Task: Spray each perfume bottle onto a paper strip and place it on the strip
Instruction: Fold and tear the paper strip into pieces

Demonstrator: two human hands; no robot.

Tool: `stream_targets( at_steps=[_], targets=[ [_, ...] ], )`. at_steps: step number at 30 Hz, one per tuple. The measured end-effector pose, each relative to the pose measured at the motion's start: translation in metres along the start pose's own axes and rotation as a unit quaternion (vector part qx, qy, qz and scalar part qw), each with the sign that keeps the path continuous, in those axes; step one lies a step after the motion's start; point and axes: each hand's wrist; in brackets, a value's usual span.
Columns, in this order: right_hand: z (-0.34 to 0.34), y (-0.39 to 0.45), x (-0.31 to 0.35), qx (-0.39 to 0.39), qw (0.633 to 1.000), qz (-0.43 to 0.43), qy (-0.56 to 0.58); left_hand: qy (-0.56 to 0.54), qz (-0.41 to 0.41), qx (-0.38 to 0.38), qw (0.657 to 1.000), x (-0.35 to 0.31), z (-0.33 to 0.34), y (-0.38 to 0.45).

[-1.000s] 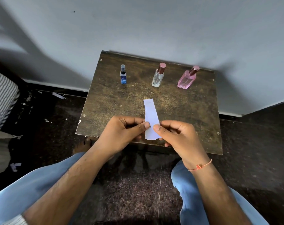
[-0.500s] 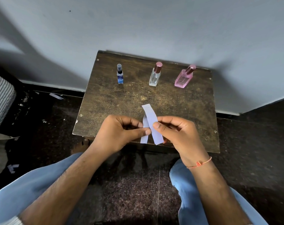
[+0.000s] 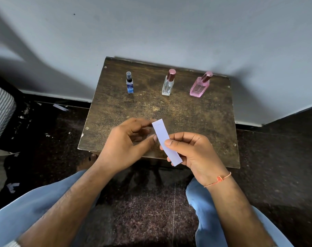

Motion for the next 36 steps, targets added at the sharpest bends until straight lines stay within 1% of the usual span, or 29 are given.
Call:
stream_targets(
  at_steps=[2,5,11,13,17,20,23,27,36],
  targets=[
    [0.002,0.0,-0.001,0.001,1.0,0.01,-0.002,0.011,0.033,-0.001,0.999,-0.003,-0.001,0.0],
    [0.005,0.0,-0.002,0.004,1.0,0.018,-0.005,0.031,0.073,-0.022,0.997,-0.005,-0.001,0.0],
    [0.008,-0.001,-0.002,0.004,0.999,0.026,-0.024,0.025,0.091,-0.03,0.995,-0.006,0.0,-0.001],
    [0.01,-0.001,-0.002,-0.003,0.999,0.018,-0.026,0.028,0.094,-0.016,0.995,-0.007,0.0,-0.001],
    [0.013,-0.003,0.002,-0.002,1.0,0.003,-0.006,0.069,0.109,0.026,0.991,-0.004,0.001,-0.002],
    [0.011,-0.004,0.003,-0.007,1.0,0.008,-0.014,0.073,0.111,0.035,0.991,-0.004,0.002,-0.002],
    [0.009,-0.004,0.004,-0.006,1.0,0.015,-0.003,0.051,0.117,0.022,0.992,-0.009,0.003,-0.002],
    [0.009,-0.004,0.005,-0.007,1.0,0.013,0.003,0.061,0.146,0.006,0.987,-0.011,0.005,-0.002],
    [0.016,-0.007,0.008,-0.009,0.997,-0.01,0.081,0.07,0.147,-0.051,0.985,-0.021,0.011,-0.001]
  ],
)
Point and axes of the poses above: each hand's wrist, its own y-axis towards the middle knuckle, its own z-axis out of the palm, x = y × z, and after that the axes turned 7 degrees about x, right-handed
